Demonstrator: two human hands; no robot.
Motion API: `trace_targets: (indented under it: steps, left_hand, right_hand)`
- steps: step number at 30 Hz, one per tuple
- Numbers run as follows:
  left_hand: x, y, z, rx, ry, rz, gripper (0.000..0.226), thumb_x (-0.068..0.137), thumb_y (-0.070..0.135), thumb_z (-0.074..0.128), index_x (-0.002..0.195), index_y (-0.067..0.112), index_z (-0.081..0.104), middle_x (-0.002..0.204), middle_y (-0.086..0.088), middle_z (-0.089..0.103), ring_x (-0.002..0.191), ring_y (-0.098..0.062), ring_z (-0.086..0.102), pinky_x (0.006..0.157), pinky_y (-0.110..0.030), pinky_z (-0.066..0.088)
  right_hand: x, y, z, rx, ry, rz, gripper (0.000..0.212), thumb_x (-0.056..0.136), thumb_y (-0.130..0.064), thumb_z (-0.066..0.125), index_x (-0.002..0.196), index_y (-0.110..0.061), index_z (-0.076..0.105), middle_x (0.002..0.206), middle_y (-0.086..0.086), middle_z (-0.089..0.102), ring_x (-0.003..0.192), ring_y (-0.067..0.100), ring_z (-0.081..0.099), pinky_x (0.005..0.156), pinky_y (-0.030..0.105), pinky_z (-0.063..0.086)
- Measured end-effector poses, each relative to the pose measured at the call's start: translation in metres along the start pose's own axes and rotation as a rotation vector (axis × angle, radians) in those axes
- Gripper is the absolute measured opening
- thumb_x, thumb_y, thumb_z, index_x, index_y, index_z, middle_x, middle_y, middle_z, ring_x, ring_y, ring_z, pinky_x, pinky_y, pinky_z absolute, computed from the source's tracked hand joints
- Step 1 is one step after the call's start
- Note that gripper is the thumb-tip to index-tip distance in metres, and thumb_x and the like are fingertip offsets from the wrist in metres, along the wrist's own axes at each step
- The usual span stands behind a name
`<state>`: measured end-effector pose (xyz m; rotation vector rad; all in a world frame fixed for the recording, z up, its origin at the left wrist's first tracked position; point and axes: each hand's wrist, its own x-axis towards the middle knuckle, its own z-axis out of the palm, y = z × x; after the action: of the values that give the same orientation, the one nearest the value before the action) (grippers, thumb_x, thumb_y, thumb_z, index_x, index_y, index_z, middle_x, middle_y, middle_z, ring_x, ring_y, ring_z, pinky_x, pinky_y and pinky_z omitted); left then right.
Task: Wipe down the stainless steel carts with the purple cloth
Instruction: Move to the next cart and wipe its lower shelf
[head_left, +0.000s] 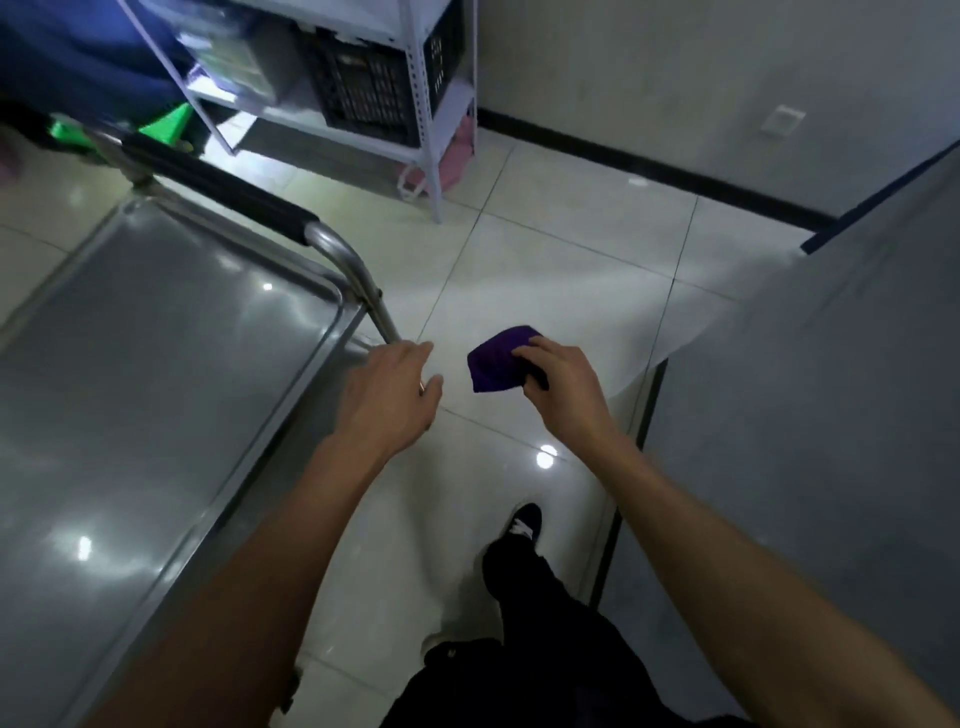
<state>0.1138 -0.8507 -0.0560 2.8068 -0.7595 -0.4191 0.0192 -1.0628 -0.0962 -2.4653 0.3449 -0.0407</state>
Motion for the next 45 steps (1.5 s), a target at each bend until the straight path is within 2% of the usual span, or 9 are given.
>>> trace_targets:
  steps: [5, 8, 19, 25, 32, 35, 38, 42, 45]
  left_hand:
    - [0.043, 0.034, -0.031, -0.049, 0.045, -0.039, 0.053, 0.102, 0.042, 0.047, 0.150, 0.020, 0.044, 0.150, -0.004, 0.049, 0.136, -0.024, 0.045, 0.109, -0.048, 0.041]
    - [0.066, 0.050, -0.042, -0.069, 0.056, -0.084, 0.053, 0.102, 0.042, 0.047, 0.151, 0.019, 0.043, 0.152, -0.004, 0.047, 0.138, -0.023, 0.043, 0.110, -0.043, 0.039]
    - [0.165, 0.085, -0.055, -0.021, 0.016, -0.059, 0.052, 0.103, 0.042, 0.042, 0.151, 0.023, 0.041, 0.153, -0.001, 0.045, 0.137, -0.025, 0.042, 0.105, -0.043, 0.038]
    - [0.238, 0.067, -0.064, 0.000, 0.008, -0.071, 0.052, 0.104, 0.042, 0.042, 0.152, 0.023, 0.038, 0.151, 0.000, 0.047, 0.136, -0.024, 0.043, 0.104, -0.043, 0.038]
    - [0.337, 0.036, -0.095, -0.041, 0.049, -0.103, 0.043, 0.102, 0.041, 0.044, 0.139, 0.019, 0.050, 0.139, 0.000, 0.055, 0.125, -0.024, 0.050, 0.095, -0.043, 0.045]
    - [0.372, 0.027, -0.115, -0.049, 0.075, -0.113, 0.041, 0.101, 0.041, 0.045, 0.133, 0.018, 0.054, 0.135, -0.001, 0.058, 0.121, -0.025, 0.053, 0.093, -0.044, 0.047]
    - [0.405, 0.015, -0.128, -0.060, 0.095, -0.121, 0.043, 0.101, 0.042, 0.045, 0.138, 0.020, 0.051, 0.138, 0.001, 0.057, 0.123, -0.023, 0.052, 0.094, -0.044, 0.047]
    - [0.453, -0.006, -0.139, -0.089, 0.104, -0.177, 0.044, 0.100, 0.041, 0.049, 0.140, 0.023, 0.051, 0.136, 0.002, 0.059, 0.122, -0.023, 0.054, 0.093, -0.044, 0.049]
    - [0.496, -0.025, -0.155, -0.051, 0.101, -0.199, 0.045, 0.100, 0.040, 0.048, 0.142, 0.024, 0.049, 0.134, 0.000, 0.061, 0.118, -0.024, 0.057, 0.091, -0.043, 0.050]
  right_hand:
    - [0.042, 0.010, -0.046, 0.019, 0.038, -0.088, 0.044, 0.086, -0.002, 0.067, 0.128, -0.016, 0.065, 0.129, 0.001, 0.064, 0.111, 0.029, 0.056, 0.095, 0.037, 0.047]
    - [0.067, 0.018, -0.071, 0.042, 0.057, -0.114, 0.043, 0.085, 0.000, 0.066, 0.125, -0.015, 0.067, 0.124, -0.001, 0.066, 0.106, 0.028, 0.056, 0.090, 0.039, 0.050]
    - [0.144, 0.055, -0.130, 0.023, 0.154, -0.084, 0.040, 0.084, 0.000, 0.062, 0.120, -0.017, 0.069, 0.118, -0.008, 0.067, 0.099, 0.025, 0.056, 0.086, 0.036, 0.049]
    - [0.225, 0.059, -0.134, -0.056, 0.079, -0.113, 0.041, 0.086, -0.003, 0.063, 0.124, -0.018, 0.068, 0.123, -0.007, 0.066, 0.105, 0.025, 0.057, 0.091, 0.037, 0.049]
    - [0.339, 0.029, -0.140, -0.086, 0.057, -0.199, 0.041, 0.084, 0.000, 0.064, 0.122, -0.016, 0.070, 0.122, -0.002, 0.067, 0.102, 0.029, 0.058, 0.088, 0.041, 0.050]
    - [0.382, 0.020, -0.147, -0.081, 0.091, -0.257, 0.040, 0.082, 0.003, 0.065, 0.118, -0.013, 0.071, 0.118, -0.001, 0.069, 0.097, 0.026, 0.059, 0.087, 0.040, 0.051]
    - [0.418, 0.017, -0.149, -0.060, 0.120, -0.295, 0.041, 0.077, 0.006, 0.068, 0.114, -0.011, 0.073, 0.115, 0.001, 0.071, 0.095, 0.021, 0.057, 0.086, 0.037, 0.051]
    - [0.479, 0.020, -0.143, -0.050, 0.055, -0.289, 0.040, 0.079, 0.004, 0.069, 0.115, -0.014, 0.073, 0.117, 0.000, 0.070, 0.097, 0.028, 0.060, 0.083, 0.038, 0.051]
    - [0.538, 0.018, -0.135, -0.034, -0.016, -0.298, 0.040, 0.082, 0.001, 0.068, 0.118, -0.015, 0.072, 0.124, 0.001, 0.068, 0.104, 0.034, 0.059, 0.087, 0.042, 0.052]
